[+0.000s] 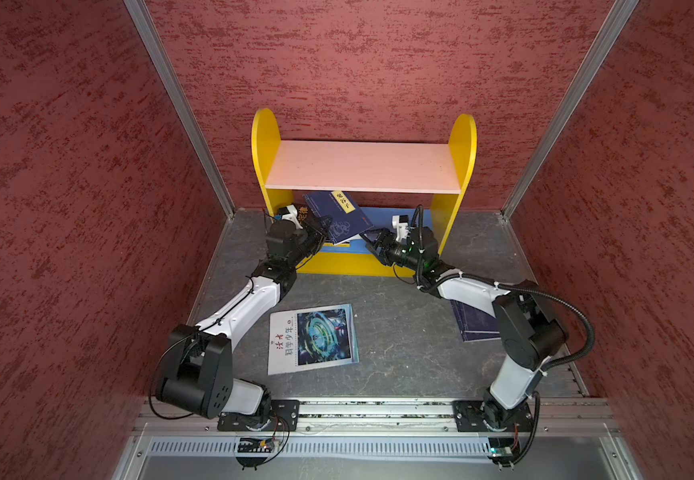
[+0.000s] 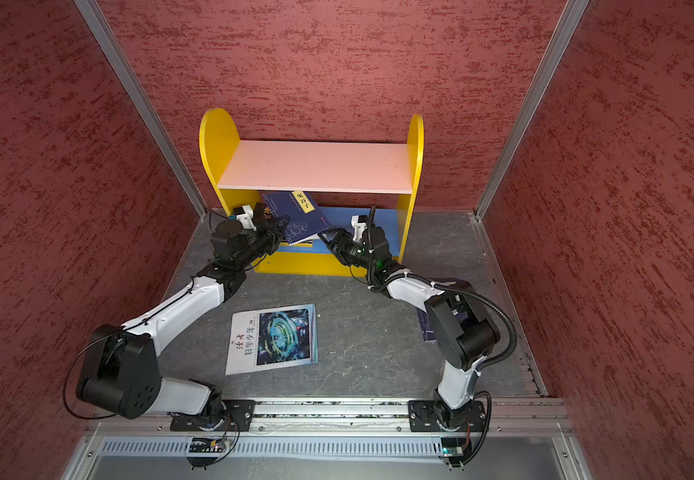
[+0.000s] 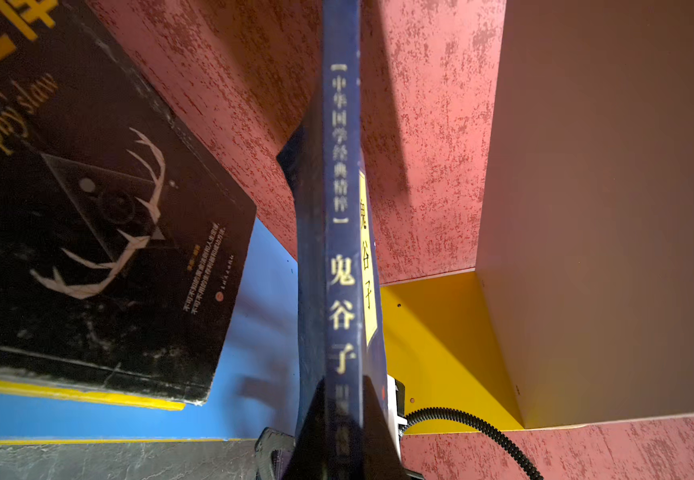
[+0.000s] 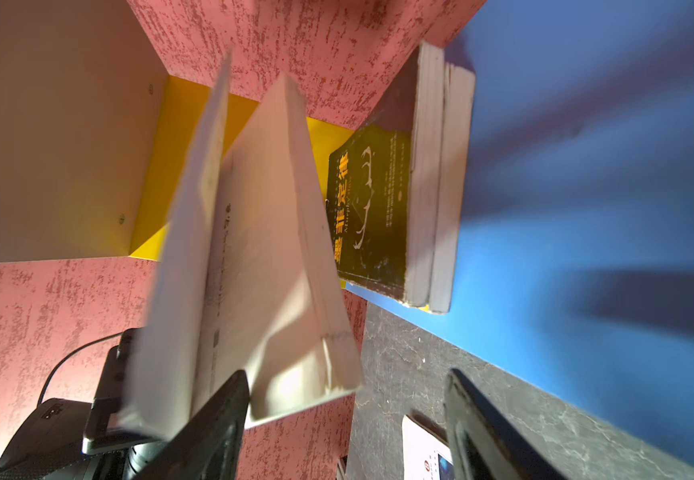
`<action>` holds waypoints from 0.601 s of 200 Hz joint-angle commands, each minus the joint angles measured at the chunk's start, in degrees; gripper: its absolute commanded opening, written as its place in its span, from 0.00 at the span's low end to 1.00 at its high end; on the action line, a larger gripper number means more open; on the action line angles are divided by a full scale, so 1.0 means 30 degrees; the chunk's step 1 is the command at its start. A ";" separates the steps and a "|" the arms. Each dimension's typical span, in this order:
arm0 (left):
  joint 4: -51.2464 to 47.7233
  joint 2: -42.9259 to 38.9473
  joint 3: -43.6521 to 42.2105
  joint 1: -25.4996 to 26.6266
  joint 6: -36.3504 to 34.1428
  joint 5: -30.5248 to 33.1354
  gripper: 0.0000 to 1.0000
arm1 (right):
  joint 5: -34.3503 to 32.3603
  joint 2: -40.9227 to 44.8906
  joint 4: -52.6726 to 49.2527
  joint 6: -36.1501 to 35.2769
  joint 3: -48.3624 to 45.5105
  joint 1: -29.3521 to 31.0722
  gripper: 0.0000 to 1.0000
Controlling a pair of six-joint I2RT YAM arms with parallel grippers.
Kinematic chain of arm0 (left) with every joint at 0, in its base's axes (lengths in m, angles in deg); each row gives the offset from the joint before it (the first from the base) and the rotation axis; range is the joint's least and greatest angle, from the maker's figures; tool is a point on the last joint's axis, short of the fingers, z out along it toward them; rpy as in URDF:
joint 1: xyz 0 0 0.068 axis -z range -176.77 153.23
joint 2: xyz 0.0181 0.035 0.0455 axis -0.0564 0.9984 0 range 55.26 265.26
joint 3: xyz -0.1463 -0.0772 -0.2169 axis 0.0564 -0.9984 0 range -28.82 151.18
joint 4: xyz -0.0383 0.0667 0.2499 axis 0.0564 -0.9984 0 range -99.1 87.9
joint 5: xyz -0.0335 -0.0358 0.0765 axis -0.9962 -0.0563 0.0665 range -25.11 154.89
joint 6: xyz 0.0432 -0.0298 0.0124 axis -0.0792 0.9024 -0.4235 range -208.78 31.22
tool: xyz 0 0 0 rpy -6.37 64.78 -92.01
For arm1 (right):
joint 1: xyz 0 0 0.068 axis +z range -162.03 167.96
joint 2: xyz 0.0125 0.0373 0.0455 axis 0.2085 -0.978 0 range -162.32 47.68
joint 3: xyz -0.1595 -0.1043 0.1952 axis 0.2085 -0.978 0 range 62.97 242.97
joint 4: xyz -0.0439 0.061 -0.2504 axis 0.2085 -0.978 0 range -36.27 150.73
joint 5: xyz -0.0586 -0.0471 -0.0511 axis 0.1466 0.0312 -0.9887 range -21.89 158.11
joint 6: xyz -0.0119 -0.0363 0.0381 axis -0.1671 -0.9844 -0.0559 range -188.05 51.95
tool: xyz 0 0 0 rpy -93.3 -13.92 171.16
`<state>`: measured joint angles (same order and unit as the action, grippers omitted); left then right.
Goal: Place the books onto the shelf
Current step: 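Lift the blue book with both grippers toward the blue shelf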
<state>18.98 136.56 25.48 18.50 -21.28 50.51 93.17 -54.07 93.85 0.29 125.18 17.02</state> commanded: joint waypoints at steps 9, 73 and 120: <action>0.1917 -0.0232 0.0237 -0.0528 0.0470 0.0080 0.03 | -0.1153 0.0234 0.0094 -0.0460 0.0857 0.0102 0.76; 0.1854 0.0441 0.0547 -0.0989 0.0698 -0.0144 0.03 | -0.3192 0.2073 -0.0880 -0.0976 -0.0671 0.0128 0.88; 0.1875 0.1315 0.1574 -0.1059 0.0694 -0.0461 0.03 | -0.3324 0.2113 -0.0602 -0.0712 0.0031 0.0316 0.92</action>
<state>21.42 138.98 26.83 16.05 -19.57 49.99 85.34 -48.52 91.62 -1.92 123.50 17.24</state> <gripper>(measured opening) 0.117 0.918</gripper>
